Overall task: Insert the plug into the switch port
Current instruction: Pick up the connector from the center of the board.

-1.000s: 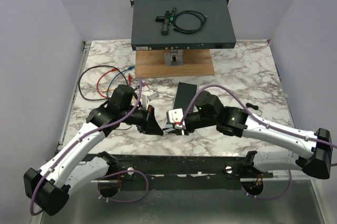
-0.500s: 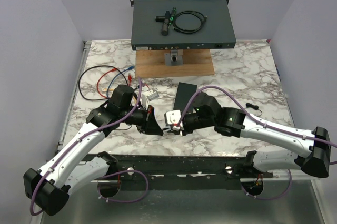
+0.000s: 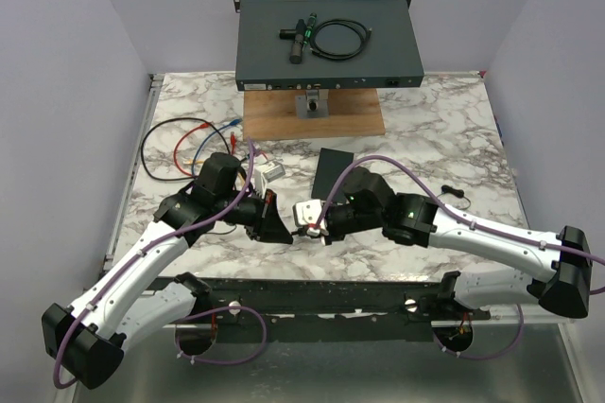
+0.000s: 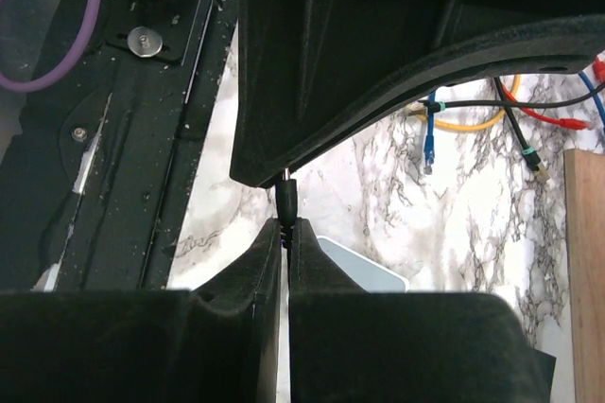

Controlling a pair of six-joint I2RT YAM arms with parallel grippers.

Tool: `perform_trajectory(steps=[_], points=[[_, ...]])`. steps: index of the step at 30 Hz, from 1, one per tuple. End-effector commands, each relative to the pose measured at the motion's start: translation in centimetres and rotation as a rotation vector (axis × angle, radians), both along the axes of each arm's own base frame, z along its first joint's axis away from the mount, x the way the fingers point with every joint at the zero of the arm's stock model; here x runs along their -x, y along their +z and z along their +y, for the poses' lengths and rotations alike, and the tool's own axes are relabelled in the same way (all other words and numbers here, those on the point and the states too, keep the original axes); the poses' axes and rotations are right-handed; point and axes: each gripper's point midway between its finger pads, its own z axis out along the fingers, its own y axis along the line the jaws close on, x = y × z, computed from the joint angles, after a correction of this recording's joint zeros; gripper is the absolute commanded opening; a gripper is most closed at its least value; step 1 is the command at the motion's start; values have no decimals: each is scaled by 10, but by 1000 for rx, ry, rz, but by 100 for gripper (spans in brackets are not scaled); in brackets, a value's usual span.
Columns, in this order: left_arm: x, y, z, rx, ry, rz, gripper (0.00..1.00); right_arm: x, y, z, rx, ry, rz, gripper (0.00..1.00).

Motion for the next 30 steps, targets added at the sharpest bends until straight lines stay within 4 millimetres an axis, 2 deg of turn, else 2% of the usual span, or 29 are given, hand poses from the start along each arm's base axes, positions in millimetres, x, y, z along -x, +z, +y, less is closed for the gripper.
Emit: perform_trajectory(steps=[1,4,5,6,7,10,11,13,19,24,30], points=[[3,12,0,35,-28,-35,0,-3,8,7,-16,-3,-27,1],[3,11,0,33,-26,-36,0,-5,10,6,-22,-13,-38,1],[2,11,0,30,-21,-38,8,-5,11,6,-26,-20,-40,1],[1,9,1,24,-13,-41,28,-7,11,5,-27,-32,-43,1],[-1,9,2,18,-1,-53,41,-8,13,4,-29,-46,-42,1],[-9,4,8,-28,63,-89,66,-19,14,-2,-17,-135,-41,1],[-12,3,10,-45,84,-98,87,-24,12,-4,-8,-179,-31,1],[-19,1,13,-72,126,-116,97,-36,4,-12,31,-273,-25,1],[-49,-11,32,-197,343,-151,98,-60,-40,-48,214,-507,-23,1],[-64,-14,43,-228,466,-177,98,-57,-79,-77,380,-576,-1,1],[-68,-15,50,-223,519,-195,99,-43,-121,-100,565,-562,48,1]])
